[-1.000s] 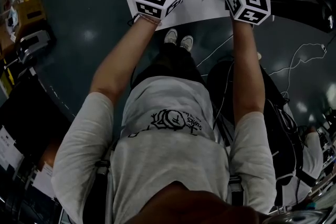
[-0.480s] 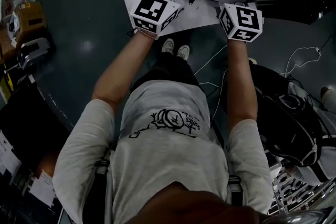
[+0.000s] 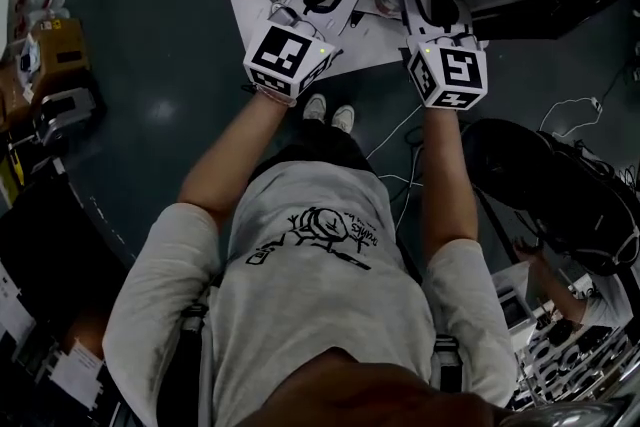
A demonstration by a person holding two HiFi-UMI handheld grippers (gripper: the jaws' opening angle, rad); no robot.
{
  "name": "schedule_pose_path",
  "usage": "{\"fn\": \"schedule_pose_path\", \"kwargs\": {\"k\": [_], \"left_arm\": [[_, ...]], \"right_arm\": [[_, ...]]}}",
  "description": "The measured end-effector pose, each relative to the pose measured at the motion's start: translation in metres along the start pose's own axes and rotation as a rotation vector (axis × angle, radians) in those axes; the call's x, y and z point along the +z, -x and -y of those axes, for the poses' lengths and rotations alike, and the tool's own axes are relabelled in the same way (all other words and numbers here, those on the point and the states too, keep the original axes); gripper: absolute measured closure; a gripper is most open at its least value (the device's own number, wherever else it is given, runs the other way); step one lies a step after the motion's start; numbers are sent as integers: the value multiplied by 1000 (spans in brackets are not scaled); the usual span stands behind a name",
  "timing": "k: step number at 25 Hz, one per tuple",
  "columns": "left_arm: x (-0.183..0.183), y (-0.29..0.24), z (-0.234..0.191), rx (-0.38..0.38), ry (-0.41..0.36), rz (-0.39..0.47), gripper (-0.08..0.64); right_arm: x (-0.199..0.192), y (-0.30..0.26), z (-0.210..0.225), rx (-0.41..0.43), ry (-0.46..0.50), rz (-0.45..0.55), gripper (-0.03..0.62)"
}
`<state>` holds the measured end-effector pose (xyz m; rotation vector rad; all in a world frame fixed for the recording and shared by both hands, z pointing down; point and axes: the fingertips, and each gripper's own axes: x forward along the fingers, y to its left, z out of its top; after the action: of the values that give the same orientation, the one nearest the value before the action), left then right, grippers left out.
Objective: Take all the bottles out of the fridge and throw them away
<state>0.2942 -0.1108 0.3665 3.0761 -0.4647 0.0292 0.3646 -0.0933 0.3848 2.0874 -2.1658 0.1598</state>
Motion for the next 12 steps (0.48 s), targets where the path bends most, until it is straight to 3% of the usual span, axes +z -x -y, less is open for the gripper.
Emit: {"fn": "schedule_pose_path", "kwargs": {"k": [12], "left_arm": [[46,28,30,-28,8,39,551]], "right_arm": [[33,49,-21,13,2,8,446]]}}
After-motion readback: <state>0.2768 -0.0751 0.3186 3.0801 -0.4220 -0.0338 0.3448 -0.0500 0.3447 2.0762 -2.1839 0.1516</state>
